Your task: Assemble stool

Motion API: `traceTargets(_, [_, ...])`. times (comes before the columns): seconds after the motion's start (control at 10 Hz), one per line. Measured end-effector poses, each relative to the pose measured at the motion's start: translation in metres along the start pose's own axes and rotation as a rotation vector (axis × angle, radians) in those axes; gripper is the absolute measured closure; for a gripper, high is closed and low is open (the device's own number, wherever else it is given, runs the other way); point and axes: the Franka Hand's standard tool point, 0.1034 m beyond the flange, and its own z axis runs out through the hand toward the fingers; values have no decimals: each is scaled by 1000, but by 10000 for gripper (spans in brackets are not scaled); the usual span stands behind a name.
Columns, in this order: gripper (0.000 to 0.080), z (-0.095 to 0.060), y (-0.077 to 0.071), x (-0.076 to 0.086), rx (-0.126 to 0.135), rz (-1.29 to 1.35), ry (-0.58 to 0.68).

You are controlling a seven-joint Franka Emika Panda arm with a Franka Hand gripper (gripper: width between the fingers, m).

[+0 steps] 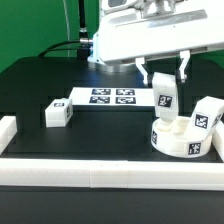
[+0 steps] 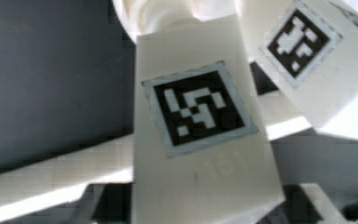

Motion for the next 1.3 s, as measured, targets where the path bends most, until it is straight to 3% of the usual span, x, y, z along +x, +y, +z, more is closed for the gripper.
traceTargets(1.3, [472, 3, 6, 5, -4, 5, 0])
